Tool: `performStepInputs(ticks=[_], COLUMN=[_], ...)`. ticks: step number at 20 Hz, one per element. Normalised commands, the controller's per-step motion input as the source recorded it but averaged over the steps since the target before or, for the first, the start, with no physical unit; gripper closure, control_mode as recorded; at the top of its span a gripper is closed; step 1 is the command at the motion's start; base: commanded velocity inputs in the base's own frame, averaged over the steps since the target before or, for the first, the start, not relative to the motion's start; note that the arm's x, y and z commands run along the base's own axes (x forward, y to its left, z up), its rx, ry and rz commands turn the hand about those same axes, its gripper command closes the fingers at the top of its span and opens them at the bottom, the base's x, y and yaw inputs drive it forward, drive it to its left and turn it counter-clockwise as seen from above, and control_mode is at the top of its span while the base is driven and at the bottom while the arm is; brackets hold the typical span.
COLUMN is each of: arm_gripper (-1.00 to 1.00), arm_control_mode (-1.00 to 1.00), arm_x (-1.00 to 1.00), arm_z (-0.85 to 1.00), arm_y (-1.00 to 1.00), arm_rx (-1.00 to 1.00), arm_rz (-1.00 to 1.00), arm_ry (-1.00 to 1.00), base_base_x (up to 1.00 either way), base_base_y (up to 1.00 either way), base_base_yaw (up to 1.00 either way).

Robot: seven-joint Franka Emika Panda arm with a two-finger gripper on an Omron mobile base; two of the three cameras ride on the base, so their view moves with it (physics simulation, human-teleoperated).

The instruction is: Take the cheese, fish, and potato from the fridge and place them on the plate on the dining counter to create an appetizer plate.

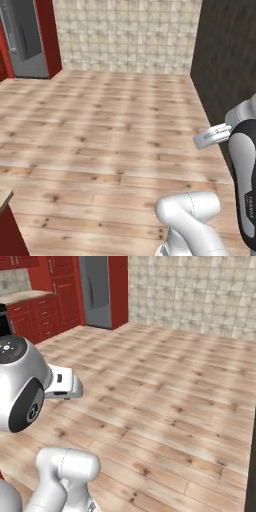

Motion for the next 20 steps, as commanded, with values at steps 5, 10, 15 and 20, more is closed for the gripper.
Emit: performStepInputs(ticks=[5, 10, 15, 20], arm_gripper=[-1.00, -1.00, -1.00, -1.00], arm_control_mode=[1.00, 1.00, 1.00, 1.00], arm_x=[0.00, 0.00, 0.00, 0.00], arm_z=[0.00, 0.00, 0.00, 0.00], arm_y=[0.00, 0.00, 0.00, 0.00], arm_rx=[0.00, 0.00, 0.00, 0.00], arm_rz=[0.00, 0.00, 0.00, 0.00], arm_ry=[0.00, 0.00, 0.00, 0.00], base_base_x=[1.00, 1.00, 1.00, 1.00], base_base_y=[0.08, 0.70, 0.99, 0.78], base_base_yaw=[0.00, 0.00, -0.04, -0.02])
